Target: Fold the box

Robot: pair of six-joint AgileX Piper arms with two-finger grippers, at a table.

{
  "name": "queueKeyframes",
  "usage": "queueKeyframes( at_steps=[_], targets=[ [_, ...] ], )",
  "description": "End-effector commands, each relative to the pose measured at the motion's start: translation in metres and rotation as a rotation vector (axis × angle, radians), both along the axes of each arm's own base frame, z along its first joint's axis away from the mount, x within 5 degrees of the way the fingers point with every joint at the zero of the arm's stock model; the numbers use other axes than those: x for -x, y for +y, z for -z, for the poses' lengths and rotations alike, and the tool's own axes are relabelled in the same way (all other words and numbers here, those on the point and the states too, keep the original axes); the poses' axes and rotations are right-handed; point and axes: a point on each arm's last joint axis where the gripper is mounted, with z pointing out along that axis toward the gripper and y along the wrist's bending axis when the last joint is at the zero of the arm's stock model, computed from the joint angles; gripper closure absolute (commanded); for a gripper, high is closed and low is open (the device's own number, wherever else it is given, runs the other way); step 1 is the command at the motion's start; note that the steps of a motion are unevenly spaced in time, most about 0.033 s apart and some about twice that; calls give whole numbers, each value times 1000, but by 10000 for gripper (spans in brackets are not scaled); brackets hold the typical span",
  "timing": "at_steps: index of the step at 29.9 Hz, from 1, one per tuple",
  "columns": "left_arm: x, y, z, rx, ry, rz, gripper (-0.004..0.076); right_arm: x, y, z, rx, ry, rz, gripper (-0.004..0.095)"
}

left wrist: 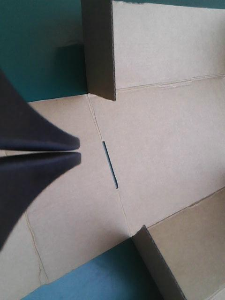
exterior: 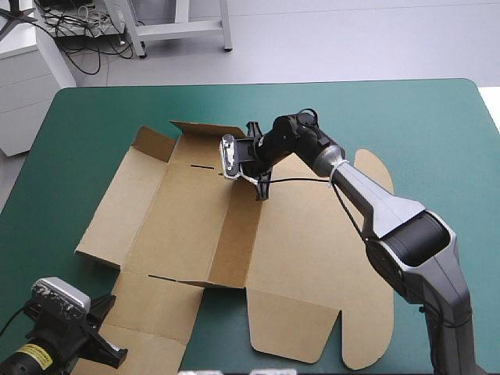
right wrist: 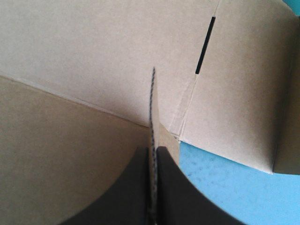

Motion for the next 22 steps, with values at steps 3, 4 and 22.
queueKeyframes(
  at_steps=[3, 4, 22],
  targets=[
    [-3, -1, -11, 31, -66, -6, 734, 19, 6, -36, -114, 44, 28, 714],
    [-3, -1, -11, 31, -66, -6, 734, 18, 5, -35, -105, 47, 47, 643],
    [-3, -1, -11, 31, -66, -6, 734, 19, -41, -81, -28, -68, 244, 425]
  ],
)
